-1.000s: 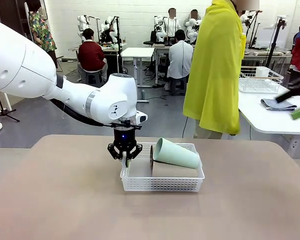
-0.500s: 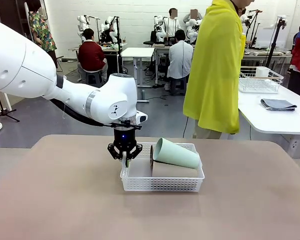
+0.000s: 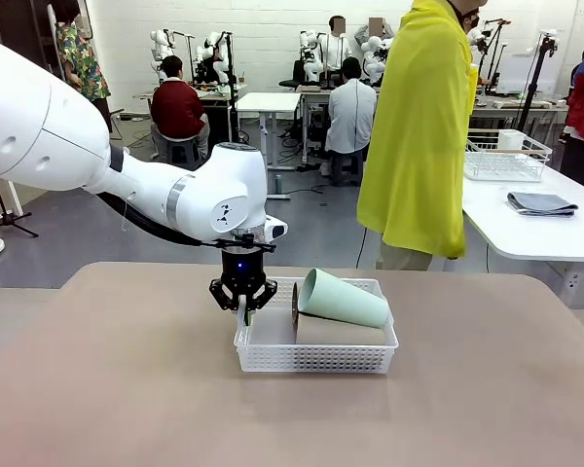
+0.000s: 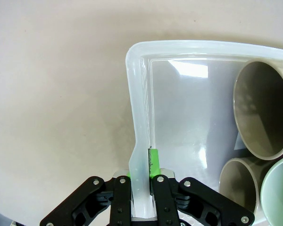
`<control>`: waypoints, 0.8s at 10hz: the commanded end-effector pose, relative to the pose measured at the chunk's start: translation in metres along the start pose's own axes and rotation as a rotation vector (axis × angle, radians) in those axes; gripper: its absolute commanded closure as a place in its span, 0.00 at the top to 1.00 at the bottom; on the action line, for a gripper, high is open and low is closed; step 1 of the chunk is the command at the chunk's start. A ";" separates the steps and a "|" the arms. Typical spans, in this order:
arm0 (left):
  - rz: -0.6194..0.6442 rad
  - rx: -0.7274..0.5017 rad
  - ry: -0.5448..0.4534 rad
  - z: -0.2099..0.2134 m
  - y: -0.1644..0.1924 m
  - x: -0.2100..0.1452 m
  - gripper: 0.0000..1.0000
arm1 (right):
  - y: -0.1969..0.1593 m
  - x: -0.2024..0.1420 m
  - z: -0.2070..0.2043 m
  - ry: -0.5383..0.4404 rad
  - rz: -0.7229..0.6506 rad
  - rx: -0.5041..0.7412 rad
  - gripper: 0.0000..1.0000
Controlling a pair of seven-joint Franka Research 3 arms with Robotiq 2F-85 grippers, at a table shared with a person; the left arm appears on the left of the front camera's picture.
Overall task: Clean and organize the cups into the basket.
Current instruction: Move the Organizing basket back to the left side of the table.
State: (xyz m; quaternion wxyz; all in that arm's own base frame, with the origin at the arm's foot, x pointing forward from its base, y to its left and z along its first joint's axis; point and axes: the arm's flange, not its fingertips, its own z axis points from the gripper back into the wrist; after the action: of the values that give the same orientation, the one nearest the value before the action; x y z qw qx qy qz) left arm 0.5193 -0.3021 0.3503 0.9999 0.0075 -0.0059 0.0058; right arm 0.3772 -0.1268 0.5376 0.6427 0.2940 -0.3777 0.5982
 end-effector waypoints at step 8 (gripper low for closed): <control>-0.003 0.005 0.001 -0.001 0.000 -0.002 0.00 | 0.000 -0.001 0.000 0.001 -0.002 0.000 1.00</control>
State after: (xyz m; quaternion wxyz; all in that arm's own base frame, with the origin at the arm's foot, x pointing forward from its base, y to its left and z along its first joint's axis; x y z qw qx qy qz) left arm 0.5193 -0.3021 0.3503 0.9999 0.0075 -0.0059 0.0058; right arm 0.3773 -0.1274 0.5371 0.6435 0.2940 -0.3772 0.5977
